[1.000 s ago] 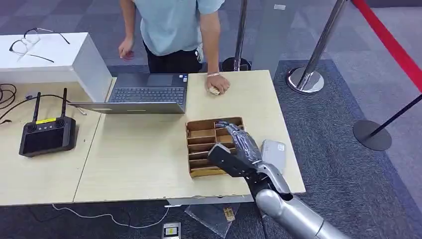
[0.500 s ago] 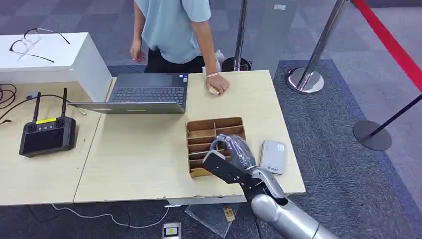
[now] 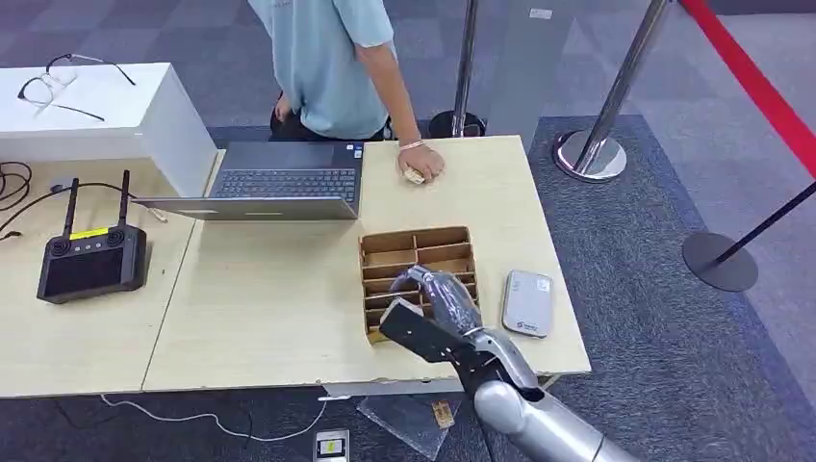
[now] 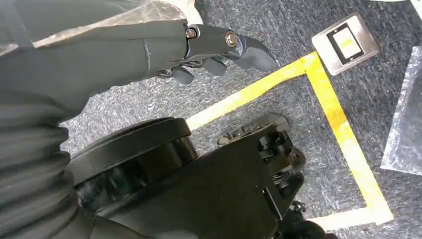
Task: Pass the card to the sensor for recognition and then transmit it.
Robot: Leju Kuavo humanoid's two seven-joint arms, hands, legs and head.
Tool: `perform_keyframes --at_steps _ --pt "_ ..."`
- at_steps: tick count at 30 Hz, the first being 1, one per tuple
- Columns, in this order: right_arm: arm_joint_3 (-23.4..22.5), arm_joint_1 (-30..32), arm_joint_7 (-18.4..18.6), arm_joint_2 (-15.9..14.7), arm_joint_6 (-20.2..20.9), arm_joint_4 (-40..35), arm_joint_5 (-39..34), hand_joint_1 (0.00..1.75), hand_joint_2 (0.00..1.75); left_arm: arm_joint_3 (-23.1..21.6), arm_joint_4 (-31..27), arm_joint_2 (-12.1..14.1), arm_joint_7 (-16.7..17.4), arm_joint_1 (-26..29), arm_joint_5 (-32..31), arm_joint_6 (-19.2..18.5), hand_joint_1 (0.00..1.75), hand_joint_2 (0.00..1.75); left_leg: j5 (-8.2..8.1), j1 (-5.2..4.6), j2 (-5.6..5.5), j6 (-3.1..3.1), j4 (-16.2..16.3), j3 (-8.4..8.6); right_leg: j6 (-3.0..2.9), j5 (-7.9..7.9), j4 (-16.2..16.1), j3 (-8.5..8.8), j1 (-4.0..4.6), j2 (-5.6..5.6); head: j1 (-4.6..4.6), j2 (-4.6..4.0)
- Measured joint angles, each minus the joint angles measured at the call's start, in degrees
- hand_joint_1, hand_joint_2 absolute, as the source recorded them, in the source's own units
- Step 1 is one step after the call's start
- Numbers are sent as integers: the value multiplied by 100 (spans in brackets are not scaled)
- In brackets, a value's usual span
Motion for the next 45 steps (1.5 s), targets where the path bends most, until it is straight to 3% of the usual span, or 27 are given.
perform_keyframes --at_steps 5,10,16,23,26,31,40,45 --pt "39 12 -46 79 2 107 0 101 175 0 0 0 9 0 -15 0 0 175 0 0 0 0 0 0 0 0 0 0 0 0 0 0" --pt "68 11 -127 158 -4 197 -22 89 175 0 0 0 26 0 -41 -11 0 175 0 0 0 0 0 -1 0 0 0 1 0 0 0 0" --pt "85 -70 -376 324 -63 350 -330 99 175 0 0 -2 28 -1 -94 -20 0 175 0 0 0 0 0 0 0 0 0 0 0 0 0 0" --pt "107 -270 -339 389 -111 420 -319 103 175 0 0 -2 28 -1 -109 -28 0 175 0 0 0 0 0 0 0 0 0 1 0 0 0 0" --pt "114 -341 -319 391 -114 420 -317 93 175 0 0 -2 33 -1 -111 -37 0 175 0 0 0 0 0 0 0 0 0 1 0 0 0 0" --pt "116 -405 -306 411 -85 420 -465 96 175 0 0 -4 42 0 -116 -66 0 175 0 0 0 0 0 0 0 0 0 1 0 0 0 0" --pt "147 -493 -306 455 -26 464 -498 75 175 0 0 -11 42 0 -120 -72 0 175 0 0 0 0 0 0 0 0 0 1 0 0 0 0" --pt "182 -501 -315 488 13 551 -496 87 175 0 0 -11 44 -1 -125 -72 0 175 0 0 0 0 0 -1 0 0 0 1 0 0 0 0"
